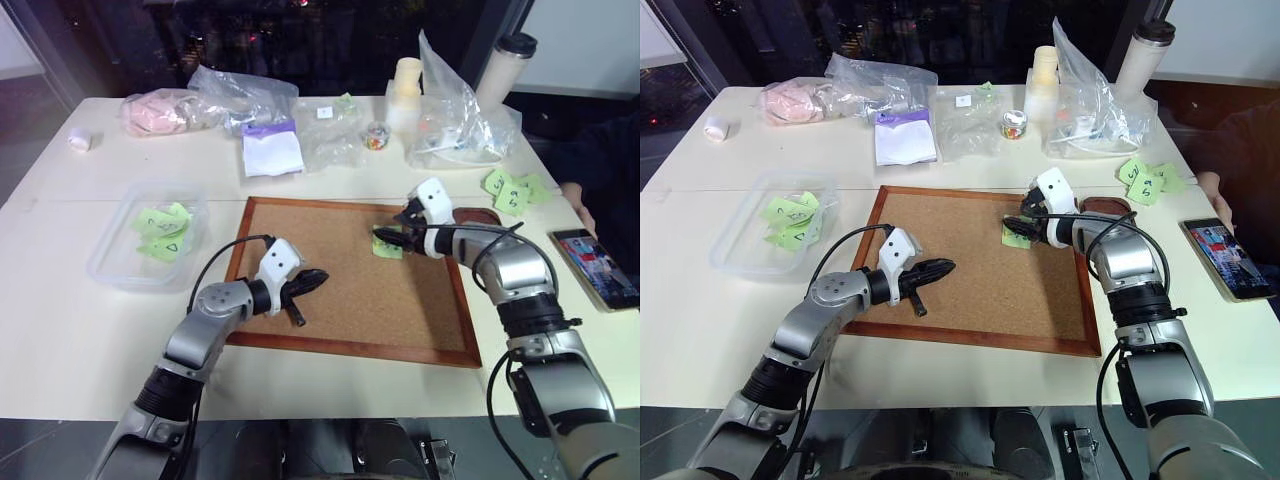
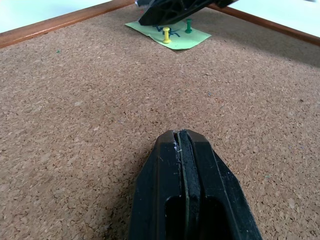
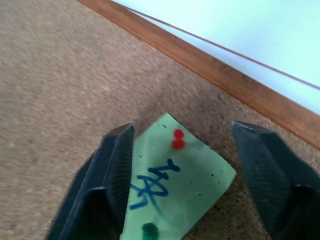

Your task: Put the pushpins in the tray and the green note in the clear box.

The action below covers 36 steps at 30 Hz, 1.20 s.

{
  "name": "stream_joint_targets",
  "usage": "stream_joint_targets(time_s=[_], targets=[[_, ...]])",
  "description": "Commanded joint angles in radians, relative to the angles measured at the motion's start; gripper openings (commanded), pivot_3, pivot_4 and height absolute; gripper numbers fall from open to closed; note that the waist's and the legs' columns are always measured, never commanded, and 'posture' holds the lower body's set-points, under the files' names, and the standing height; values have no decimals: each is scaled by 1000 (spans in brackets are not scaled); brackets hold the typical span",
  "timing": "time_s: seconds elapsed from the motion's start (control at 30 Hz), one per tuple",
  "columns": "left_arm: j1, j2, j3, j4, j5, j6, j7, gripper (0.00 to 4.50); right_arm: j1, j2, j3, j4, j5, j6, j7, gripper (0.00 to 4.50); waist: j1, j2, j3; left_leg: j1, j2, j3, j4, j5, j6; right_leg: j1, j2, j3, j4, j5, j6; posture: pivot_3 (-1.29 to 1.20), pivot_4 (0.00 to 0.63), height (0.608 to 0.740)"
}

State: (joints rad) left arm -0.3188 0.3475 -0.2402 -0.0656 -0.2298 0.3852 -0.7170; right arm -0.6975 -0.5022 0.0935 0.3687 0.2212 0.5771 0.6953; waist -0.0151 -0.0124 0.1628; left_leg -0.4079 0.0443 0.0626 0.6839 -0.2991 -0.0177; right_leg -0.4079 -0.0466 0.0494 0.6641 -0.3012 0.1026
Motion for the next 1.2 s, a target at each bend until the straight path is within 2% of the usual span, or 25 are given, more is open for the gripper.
stream_joint_targets(time_s=[0.03,0.1,0.13,0.5,0.9,1.2], targets=[[6,-7,5,-22,3,-5,4,0,-35,8,-12,6,-12,-31,10,1329,0,0,0,0,0,0,0,0,0,0,0,0,0,0,0,0,150,740],[7,-10,5,-22,4,-6,6,0,-36,10,-9,19,-24,-45,13,368,0,0,0,0,0,0,0,0,0,0,0,0,0,0,0,0,150,740],[9,-11,5,-24,3,-6,7,0,-35,11,-5,26,-33,-53,14,56,0,0,0,0,0,0,0,0,0,0,0,0,0,0,0,0,150,740],[24,-7,-2,8,15,5,11,0,-38,0,-50,-59,-18,-10,14,56,0,0,0,0,0,0,0,0,0,0,0,0,0,0,0,0,150,740],[-1,-20,-22,132,71,-25,31,0,-25,-41,-177,-220,48,126,-30,56,3,4,-3,4,-1,0,0,0,0,5,-1,0,0,0,0,0,150,740],[-3,-31,-15,116,61,-22,28,0,12,-147,-284,-141,23,79,-93,56,4,4,-3,5,-1,0,0,0,0,7,-1,0,0,0,0,0,150,740]])
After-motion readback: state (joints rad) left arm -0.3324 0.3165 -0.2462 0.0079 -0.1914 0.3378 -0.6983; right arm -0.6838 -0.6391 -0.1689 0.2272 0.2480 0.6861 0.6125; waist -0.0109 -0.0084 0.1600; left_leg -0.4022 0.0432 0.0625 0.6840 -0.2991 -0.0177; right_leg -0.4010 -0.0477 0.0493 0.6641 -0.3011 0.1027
